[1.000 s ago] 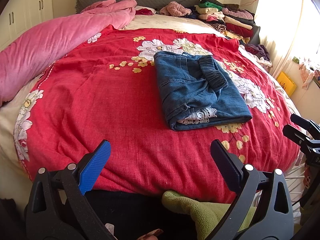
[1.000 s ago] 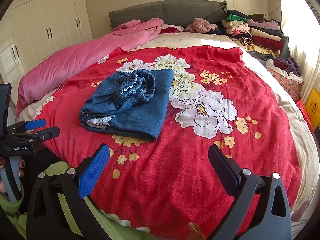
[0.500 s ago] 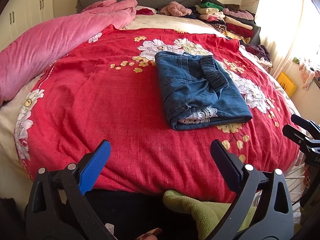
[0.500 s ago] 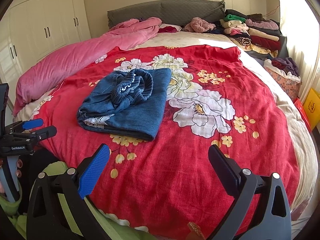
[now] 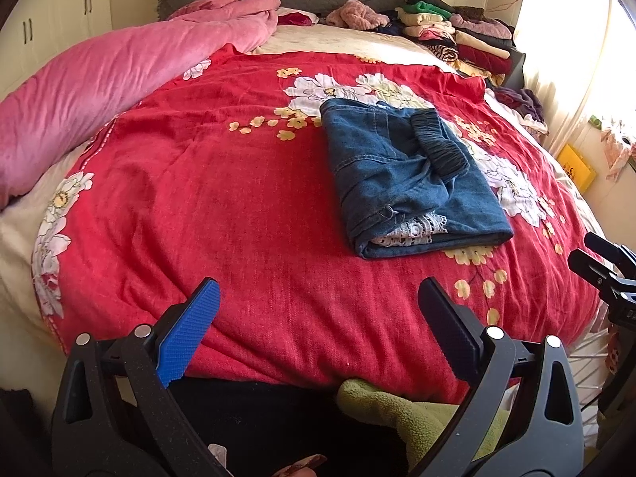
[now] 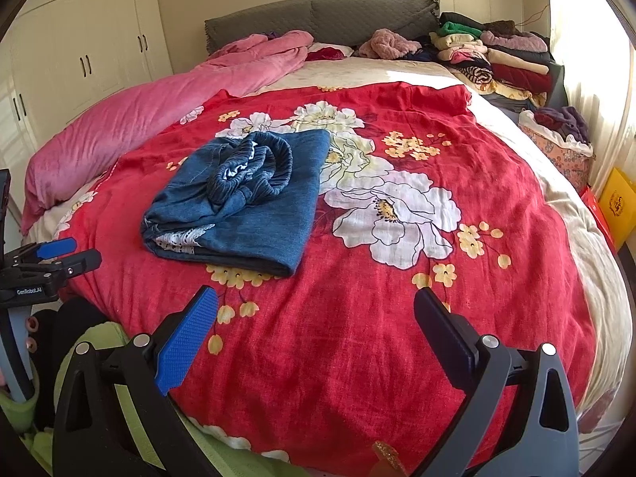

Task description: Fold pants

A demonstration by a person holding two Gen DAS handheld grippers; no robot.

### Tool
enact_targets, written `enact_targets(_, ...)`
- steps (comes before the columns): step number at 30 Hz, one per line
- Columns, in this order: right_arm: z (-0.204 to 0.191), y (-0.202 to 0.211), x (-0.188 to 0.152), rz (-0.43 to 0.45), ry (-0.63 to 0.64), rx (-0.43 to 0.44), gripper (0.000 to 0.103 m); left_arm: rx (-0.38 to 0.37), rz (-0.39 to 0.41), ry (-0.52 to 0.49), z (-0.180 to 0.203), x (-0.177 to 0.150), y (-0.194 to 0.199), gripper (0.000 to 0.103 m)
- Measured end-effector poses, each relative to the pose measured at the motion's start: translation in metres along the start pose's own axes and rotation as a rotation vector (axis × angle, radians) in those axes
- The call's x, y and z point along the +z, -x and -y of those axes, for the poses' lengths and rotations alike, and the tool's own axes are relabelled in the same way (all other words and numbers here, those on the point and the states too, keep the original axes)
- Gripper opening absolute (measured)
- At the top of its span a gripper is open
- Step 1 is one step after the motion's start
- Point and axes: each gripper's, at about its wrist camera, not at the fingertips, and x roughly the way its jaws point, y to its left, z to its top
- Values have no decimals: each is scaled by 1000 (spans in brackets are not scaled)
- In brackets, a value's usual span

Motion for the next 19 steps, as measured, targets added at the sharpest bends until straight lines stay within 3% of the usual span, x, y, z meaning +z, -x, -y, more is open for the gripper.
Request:
enact_targets(6, 22, -14, 0, -33, -56, -13, 98, 58, -18, 43, -19, 8, -15, 93)
enact_targets(10, 61, -24, 7, -36, -128, -63, 98, 113, -23, 103, -53, 26, -29, 93)
enact_targets(12, 87, -31, 14, -39, -163, -94, 98, 171, -31, 133, -76, 43, -43, 93)
enact_targets(19, 232, -76, 51, -66, -344, -353, 98, 331, -108, 233, -171, 107, -114, 93)
